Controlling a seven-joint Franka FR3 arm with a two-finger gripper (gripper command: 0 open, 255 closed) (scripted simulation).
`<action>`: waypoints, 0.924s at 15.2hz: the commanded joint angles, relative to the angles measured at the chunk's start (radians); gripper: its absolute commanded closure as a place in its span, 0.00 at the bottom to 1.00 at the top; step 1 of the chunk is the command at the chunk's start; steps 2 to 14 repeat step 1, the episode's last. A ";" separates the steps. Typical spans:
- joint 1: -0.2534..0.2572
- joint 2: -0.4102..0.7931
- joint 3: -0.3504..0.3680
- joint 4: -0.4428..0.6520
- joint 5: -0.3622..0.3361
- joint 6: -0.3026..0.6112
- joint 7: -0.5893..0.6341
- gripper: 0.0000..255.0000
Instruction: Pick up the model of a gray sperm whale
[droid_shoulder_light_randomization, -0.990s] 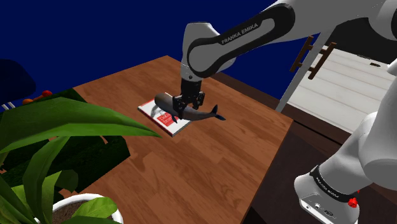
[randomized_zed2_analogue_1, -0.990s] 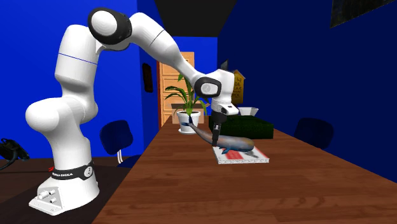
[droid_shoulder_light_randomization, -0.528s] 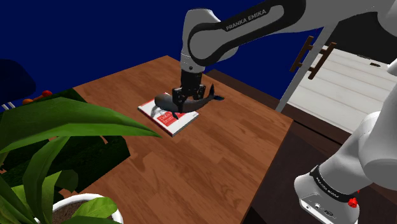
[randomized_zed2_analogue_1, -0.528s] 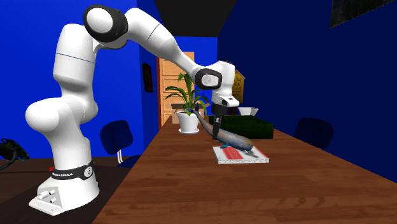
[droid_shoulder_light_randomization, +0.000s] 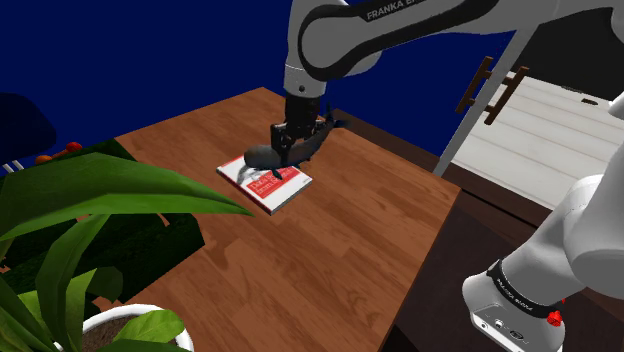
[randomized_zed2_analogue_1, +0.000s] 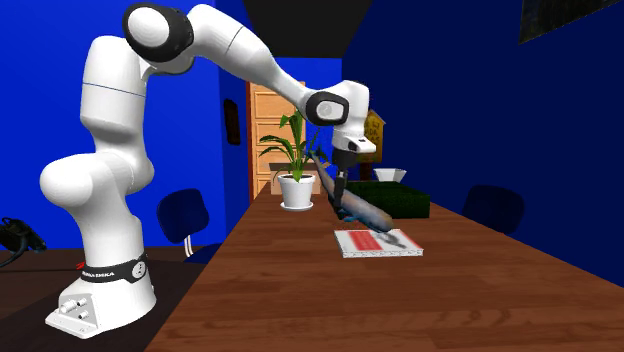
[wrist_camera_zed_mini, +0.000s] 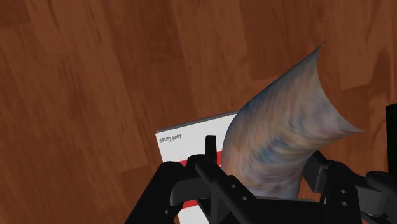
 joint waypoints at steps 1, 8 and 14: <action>-0.002 -0.004 -0.001 0.005 0.000 -0.008 -0.001 1.00; -0.002 -0.004 -0.001 0.005 0.000 -0.008 -0.001 1.00; -0.002 -0.004 -0.001 0.005 0.000 -0.008 -0.001 1.00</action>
